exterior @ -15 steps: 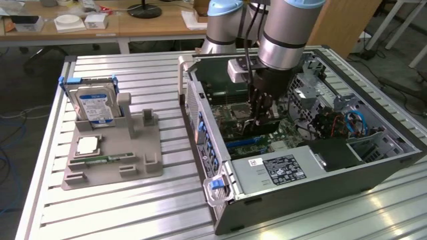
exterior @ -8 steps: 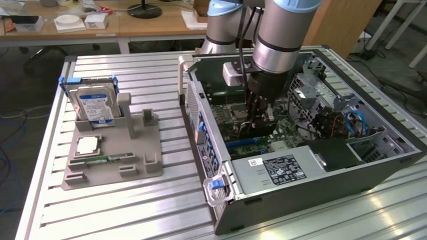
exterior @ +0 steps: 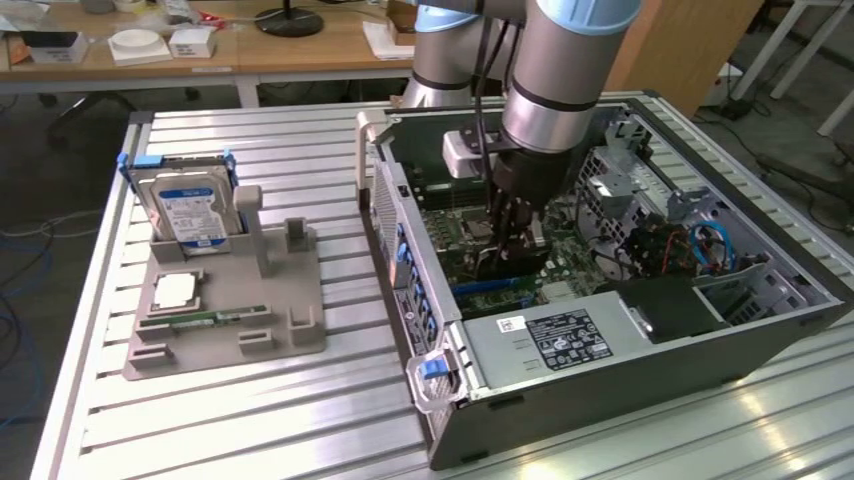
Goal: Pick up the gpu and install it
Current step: 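Insert the gpu into the slot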
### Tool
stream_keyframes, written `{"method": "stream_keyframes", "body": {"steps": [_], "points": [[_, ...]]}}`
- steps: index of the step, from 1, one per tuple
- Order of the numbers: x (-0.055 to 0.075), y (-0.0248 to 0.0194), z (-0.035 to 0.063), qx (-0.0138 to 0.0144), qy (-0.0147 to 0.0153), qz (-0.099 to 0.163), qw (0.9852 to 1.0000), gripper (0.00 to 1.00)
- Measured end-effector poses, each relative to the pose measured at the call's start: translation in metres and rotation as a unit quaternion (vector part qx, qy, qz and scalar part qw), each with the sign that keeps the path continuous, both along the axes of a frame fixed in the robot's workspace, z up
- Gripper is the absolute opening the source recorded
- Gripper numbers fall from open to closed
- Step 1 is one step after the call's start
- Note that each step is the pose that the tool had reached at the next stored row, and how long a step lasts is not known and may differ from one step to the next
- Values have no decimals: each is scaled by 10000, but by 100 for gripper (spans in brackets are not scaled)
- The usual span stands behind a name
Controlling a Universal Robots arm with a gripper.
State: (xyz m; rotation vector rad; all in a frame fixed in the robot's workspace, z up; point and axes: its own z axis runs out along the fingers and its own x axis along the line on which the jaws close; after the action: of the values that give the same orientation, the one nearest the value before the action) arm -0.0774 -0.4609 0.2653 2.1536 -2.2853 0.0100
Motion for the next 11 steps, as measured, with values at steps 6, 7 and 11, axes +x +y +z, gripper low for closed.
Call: {"method": "stream_keyframes", "body": {"steps": [6,7,11], "points": [[-23,0,-23,-1,0,2,10000,27],[-24,0,-29,0,0,2,10000,27],[-27,0,-60,0,0,2,10000,27]]}}
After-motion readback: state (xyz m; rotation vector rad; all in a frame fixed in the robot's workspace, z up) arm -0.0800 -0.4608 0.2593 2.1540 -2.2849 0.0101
